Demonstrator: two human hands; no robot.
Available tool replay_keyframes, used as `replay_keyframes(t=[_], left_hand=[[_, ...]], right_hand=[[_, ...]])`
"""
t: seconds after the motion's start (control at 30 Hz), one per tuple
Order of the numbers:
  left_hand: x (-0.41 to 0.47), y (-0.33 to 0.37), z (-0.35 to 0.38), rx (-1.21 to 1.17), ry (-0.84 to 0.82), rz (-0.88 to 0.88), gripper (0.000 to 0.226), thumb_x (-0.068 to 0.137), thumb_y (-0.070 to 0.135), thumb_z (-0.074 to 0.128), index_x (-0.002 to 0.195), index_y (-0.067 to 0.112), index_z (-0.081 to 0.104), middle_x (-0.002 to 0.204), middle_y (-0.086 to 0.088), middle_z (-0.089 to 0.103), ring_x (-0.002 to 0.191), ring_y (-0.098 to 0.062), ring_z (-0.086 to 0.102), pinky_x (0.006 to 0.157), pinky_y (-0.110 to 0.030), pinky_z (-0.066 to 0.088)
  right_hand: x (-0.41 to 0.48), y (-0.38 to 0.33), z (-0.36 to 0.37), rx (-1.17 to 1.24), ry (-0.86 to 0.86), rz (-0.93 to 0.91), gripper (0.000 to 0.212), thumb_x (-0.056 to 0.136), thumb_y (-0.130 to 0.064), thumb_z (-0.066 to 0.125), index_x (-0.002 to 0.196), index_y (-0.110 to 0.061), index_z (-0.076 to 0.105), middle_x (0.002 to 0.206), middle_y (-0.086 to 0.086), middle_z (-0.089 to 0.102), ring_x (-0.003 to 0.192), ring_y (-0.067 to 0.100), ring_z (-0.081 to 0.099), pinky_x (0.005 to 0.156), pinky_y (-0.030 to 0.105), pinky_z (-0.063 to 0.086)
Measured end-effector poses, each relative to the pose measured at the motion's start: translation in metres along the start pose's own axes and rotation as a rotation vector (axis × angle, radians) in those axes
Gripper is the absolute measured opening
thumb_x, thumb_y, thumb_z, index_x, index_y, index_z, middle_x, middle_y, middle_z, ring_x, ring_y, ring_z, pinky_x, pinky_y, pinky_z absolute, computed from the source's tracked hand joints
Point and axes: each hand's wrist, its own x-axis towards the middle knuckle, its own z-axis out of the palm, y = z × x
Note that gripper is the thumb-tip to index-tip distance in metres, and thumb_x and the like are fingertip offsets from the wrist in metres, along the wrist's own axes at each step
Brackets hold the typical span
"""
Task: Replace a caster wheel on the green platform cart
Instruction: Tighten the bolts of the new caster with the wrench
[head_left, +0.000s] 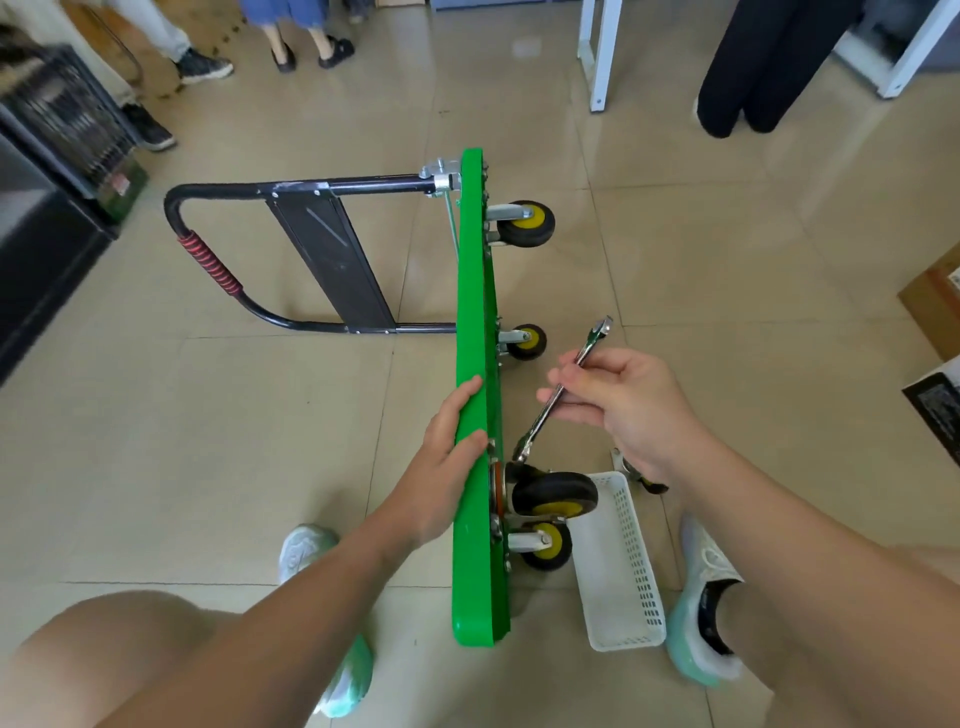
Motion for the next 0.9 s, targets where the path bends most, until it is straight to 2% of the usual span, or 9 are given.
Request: replay_keyframes(t=[0.2, 0.27, 0.33, 0.4, 0.53, 0.63, 0.77, 0.83, 0.9], left_hand=[[-0.005, 0.005, 0.001, 0.006, -0.008, -0.018, 0.054, 0.096, 0.054, 0.04, 0.144, 0.073, 0.024, 0.162, 0.007, 0.036, 0.141, -0.023, 0.046, 0.12, -0.051, 0.035], [-0.007, 0.008, 0.0, 0.032, -0.015, -0.028, 0.052, 0.102, 0.048, 0.038, 0.144, 0.074, 0.021, 0.161, 0.004, 0.039, 0.132, -0.026, 0.055, 0.111, -0.041, 0.044], [-0.008, 0.012, -0.001, 0.065, -0.03, -0.047, 0.053, 0.11, 0.038, 0.036, 0.151, 0.066, 0.018, 0.157, 0.003, 0.043, 0.113, -0.025, 0.065, 0.093, -0.027, 0.052], [-0.01, 0.015, -0.003, 0.09, -0.048, -0.065, 0.054, 0.112, 0.035, 0.034, 0.155, 0.061, 0.014, 0.156, 0.003, 0.044, 0.104, -0.02, 0.069, 0.089, -0.028, 0.056], [-0.011, 0.017, -0.005, 0.12, -0.07, -0.091, 0.055, 0.112, 0.041, 0.033, 0.156, 0.062, 0.007, 0.155, 0.002, 0.044, 0.108, -0.015, 0.069, 0.096, -0.035, 0.056], [-0.013, 0.019, -0.006, 0.131, -0.082, -0.094, 0.056, 0.112, 0.04, 0.033, 0.157, 0.06, 0.005, 0.153, 0.001, 0.045, 0.111, -0.017, 0.068, 0.096, -0.032, 0.055], [-0.011, 0.019, -0.007, 0.136, -0.092, -0.095, 0.056, 0.113, 0.038, 0.033, 0.159, 0.057, 0.006, 0.155, -0.001, 0.043, 0.107, -0.01, 0.065, 0.086, -0.025, 0.051], [-0.009, 0.017, -0.007, 0.127, -0.095, -0.096, 0.057, 0.113, 0.037, 0.034, 0.159, 0.055, 0.007, 0.159, 0.0, 0.04, 0.115, -0.011, 0.061, 0.089, -0.024, 0.048], [-0.009, 0.015, -0.007, 0.12, -0.092, -0.092, 0.057, 0.113, 0.036, 0.034, 0.161, 0.053, 0.007, 0.162, 0.004, 0.034, 0.121, -0.006, 0.057, 0.09, -0.016, 0.045]], right_hand=[[-0.045, 0.011, 0.009, -0.1, -0.075, -0.041, 0.016, 0.085, 0.006, 0.071, 0.09, -0.008, 0.073, 0.087, 0.013, 0.077, 0.088, 0.03, 0.076, 0.078, 0.037, 0.063], [-0.053, 0.015, 0.014, -0.134, -0.11, -0.057, 0.022, 0.084, 0.007, 0.071, 0.083, -0.014, 0.075, 0.087, 0.012, 0.077, 0.089, 0.028, 0.075, 0.079, 0.038, 0.062], [-0.06, 0.016, 0.018, -0.144, -0.125, -0.07, 0.024, 0.083, 0.009, 0.071, 0.079, -0.015, 0.075, 0.087, 0.01, 0.077, 0.087, 0.025, 0.075, 0.077, 0.034, 0.062], [-0.065, 0.015, 0.02, -0.148, -0.128, -0.087, 0.02, 0.082, 0.011, 0.071, 0.081, -0.009, 0.074, 0.085, 0.01, 0.077, 0.086, 0.023, 0.075, 0.074, 0.03, 0.062], [-0.07, 0.018, 0.022, -0.245, -0.143, -0.137, 0.013, 0.082, 0.009, 0.074, 0.088, -0.002, 0.074, 0.087, 0.011, 0.077, 0.088, 0.023, 0.074, 0.079, 0.031, 0.062], [-0.072, 0.02, 0.025, -0.286, -0.164, -0.179, 0.013, 0.08, 0.012, 0.073, 0.087, 0.0, 0.074, 0.086, 0.008, 0.077, 0.086, 0.018, 0.074, 0.083, 0.028, 0.06], [-0.074, 0.025, 0.029, -0.298, -0.218, -0.205, 0.012, 0.079, 0.015, 0.072, 0.088, 0.007, 0.074, 0.085, 0.011, 0.076, 0.08, 0.011, 0.072, 0.076, 0.021, 0.057], [-0.075, 0.027, 0.03, -0.304, -0.226, -0.2, 0.013, 0.079, 0.014, 0.072, 0.089, 0.005, 0.074, 0.087, 0.013, 0.075, 0.082, 0.013, 0.072, 0.078, 0.022, 0.057], [-0.074, 0.028, 0.032, -0.307, -0.225, -0.201, 0.016, 0.079, 0.014, 0.073, 0.089, 0.001, 0.075, 0.089, 0.014, 0.076, 0.084, 0.015, 0.072, 0.081, 0.024, 0.058]])
